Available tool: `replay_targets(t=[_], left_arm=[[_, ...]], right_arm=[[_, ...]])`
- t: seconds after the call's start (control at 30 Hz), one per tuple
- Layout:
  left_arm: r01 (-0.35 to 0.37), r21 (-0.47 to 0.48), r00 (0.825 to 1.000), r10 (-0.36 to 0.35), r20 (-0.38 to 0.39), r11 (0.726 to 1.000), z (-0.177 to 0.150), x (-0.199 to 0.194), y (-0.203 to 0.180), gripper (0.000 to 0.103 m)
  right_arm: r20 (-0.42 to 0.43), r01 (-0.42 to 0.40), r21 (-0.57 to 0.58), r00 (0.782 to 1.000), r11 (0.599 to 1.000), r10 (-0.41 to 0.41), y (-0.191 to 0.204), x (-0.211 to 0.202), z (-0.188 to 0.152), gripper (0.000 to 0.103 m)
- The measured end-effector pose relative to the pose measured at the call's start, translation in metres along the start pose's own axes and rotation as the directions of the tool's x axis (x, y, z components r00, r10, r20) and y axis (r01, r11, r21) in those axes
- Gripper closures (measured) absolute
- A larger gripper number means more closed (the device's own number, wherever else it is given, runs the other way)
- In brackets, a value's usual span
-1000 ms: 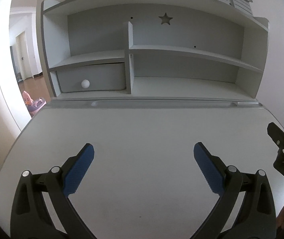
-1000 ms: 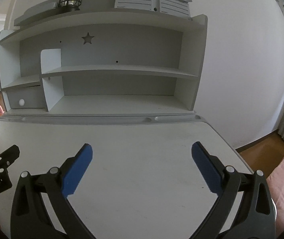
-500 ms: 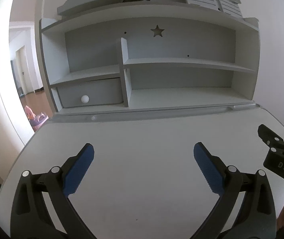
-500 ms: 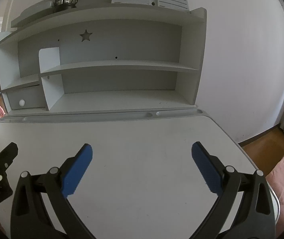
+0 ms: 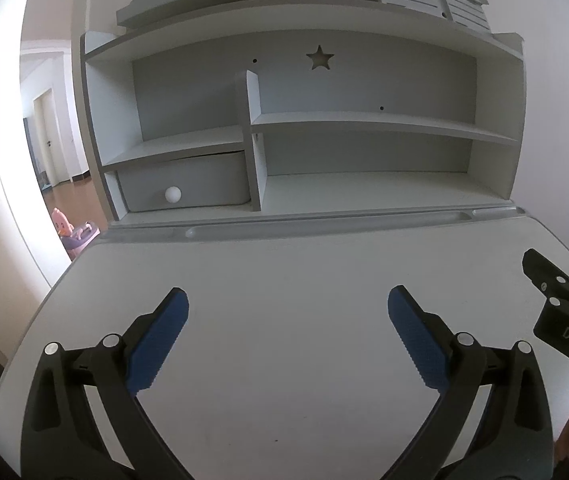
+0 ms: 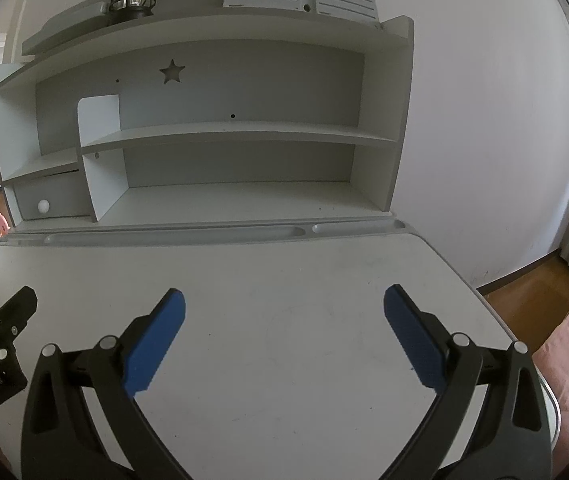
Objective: Collect trash
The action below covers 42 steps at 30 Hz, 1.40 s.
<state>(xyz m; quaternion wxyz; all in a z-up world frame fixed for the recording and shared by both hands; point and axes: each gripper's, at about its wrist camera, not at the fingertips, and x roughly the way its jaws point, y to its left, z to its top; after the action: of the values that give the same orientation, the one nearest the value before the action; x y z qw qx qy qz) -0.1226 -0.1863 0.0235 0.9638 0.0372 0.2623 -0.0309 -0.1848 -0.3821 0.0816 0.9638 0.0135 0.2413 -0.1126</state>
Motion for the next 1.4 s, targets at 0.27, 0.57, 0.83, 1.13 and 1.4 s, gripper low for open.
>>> replay_targets(t=[0.27,0.57,0.83,1.13,1.4], left_arm=[[-0.01,0.006,1.0,0.009,0.002,1.0,-0.0002,-0.0009,-0.0008,0.006],[-0.012,0.009,1.0,0.012,0.0,1.0,0.0003,-0.0008,-0.0005,0.006],[-0.013,0.012,1.0,0.012,0.003,1.0,0.0009,-0.0006,-0.0001,0.006],[-0.014,0.008,1.0,0.014,0.005,1.0,0.0005,-0.001,0.0007,0.006],[-0.012,0.021,1.0,0.012,0.013,1.0,0.0015,-0.0009,0.0028,0.006]], right_arm=[[0.001,0.007,-0.004,1.0,1.0,-0.007,-0.0015,-0.0013,-0.0015,0.007],[0.002,0.004,-0.002,1.0,1.0,-0.004,-0.0034,-0.0022,-0.0015,0.007],[0.001,0.003,0.004,1.0,1.0,-0.003,-0.0046,-0.0022,-0.0014,0.007],[0.003,0.001,0.004,1.0,1.0,-0.001,-0.0062,-0.0027,-0.0018,0.007],[0.003,0.0,0.005,1.0,1.0,0.0,-0.0067,-0.0026,-0.0018,0.007]])
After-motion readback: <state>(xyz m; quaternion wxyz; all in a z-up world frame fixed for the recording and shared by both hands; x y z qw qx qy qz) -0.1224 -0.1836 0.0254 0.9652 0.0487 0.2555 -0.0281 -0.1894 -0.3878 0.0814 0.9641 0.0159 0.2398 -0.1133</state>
